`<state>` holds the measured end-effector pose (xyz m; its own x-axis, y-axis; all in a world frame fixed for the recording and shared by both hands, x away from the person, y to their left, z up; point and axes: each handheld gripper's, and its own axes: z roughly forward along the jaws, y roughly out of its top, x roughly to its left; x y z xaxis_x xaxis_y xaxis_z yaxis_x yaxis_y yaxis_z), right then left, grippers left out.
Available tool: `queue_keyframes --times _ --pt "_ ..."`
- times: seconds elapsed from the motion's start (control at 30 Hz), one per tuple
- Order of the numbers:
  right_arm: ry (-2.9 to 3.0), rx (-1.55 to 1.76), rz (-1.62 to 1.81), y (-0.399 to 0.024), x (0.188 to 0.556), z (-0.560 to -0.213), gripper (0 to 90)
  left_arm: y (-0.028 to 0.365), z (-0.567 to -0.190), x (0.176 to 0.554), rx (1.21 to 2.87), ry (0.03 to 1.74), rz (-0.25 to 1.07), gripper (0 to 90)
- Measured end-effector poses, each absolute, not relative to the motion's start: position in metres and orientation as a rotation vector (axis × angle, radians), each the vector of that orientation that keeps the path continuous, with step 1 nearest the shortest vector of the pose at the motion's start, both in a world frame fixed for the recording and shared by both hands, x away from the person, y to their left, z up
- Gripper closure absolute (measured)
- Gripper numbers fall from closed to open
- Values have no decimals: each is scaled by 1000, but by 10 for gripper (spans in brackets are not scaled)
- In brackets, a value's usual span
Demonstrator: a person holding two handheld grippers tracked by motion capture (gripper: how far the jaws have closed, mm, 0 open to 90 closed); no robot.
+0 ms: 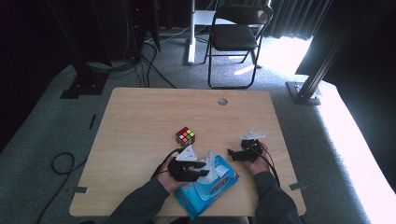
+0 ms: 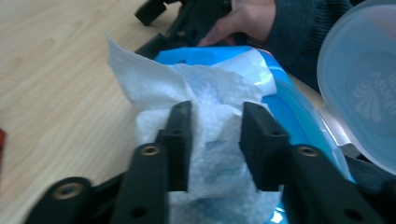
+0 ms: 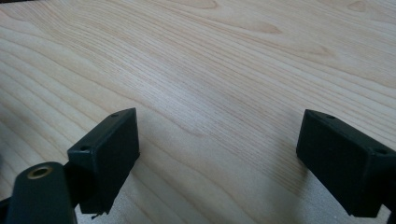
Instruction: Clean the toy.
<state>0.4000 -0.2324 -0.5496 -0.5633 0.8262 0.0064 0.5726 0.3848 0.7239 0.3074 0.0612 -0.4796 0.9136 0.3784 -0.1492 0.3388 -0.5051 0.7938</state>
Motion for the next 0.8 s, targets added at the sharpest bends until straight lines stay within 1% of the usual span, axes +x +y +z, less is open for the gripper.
queue_keyframes --times 0.07,0.1,0.17,0.23,0.43,0.5,0.6,0.8 --pt "2293 1216 987 -232 400 -550 128 59 -482 307 2145 515 44 551" --pt "2293 1215 987 -232 400 -550 128 57 -483 307 2151 516 48 536" --pt "2293 1216 986 -232 400 -550 128 55 -485 306 2164 517 59 511" --pt "2293 1217 987 -232 400 -550 128 54 -486 306 2173 521 68 521" --pt "2293 1215 987 -232 400 -550 128 53 -484 303 2189 487 89 765" --pt "2293 1215 987 -232 400 -550 128 51 -483 301 2201 466 107 820" --pt "2293 1216 987 -232 400 -550 128 52 -480 300 2202 452 120 857" --pt "2294 1215 987 -232 400 -550 128 54 -478 301 2188 447 118 865"
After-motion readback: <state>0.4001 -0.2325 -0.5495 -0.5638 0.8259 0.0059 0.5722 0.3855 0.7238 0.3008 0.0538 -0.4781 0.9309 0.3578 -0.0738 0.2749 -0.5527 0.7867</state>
